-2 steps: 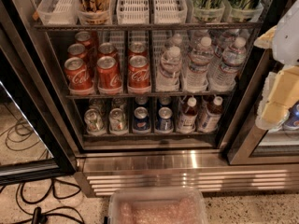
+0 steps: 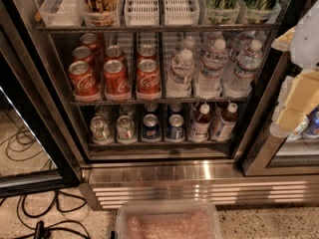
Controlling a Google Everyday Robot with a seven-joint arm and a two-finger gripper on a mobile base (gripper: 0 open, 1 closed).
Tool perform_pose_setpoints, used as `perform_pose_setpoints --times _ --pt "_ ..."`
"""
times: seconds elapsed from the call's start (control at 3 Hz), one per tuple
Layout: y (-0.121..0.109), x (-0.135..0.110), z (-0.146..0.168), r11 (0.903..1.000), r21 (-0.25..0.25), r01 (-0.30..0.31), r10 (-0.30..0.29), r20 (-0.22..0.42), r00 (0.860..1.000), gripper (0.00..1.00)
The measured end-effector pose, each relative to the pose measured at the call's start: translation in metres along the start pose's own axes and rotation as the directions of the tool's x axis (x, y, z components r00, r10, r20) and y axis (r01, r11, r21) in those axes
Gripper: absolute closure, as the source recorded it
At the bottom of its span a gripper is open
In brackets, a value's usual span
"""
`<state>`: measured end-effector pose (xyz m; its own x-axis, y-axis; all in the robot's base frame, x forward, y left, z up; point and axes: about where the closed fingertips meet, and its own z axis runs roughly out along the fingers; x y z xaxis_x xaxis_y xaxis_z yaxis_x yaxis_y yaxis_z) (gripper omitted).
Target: Pick orange can from top shelf of fridge
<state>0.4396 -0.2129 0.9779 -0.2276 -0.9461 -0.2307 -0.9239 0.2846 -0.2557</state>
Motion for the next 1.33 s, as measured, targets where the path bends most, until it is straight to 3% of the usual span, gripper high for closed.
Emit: perform_pose_setpoints --times 0.33,0.67,1.0,1.33 --pt "0.001 -0.019 0.009 0.9963 0.023 -0.083 0.081 0.071 0.994 0.00" --pt "0.002 -0.044 0.013 0.9960 0.025 -0.086 0.081 0.133 0.988 0.00" --pt "0.002 -0.045 0.012 0.9960 0.027 -0.086 0.081 0.136 0.987 0.00" --pt "0.006 -0.056 0.009 0.9876 0.057 -0.146 0.130 0.215 0.968 0.00"
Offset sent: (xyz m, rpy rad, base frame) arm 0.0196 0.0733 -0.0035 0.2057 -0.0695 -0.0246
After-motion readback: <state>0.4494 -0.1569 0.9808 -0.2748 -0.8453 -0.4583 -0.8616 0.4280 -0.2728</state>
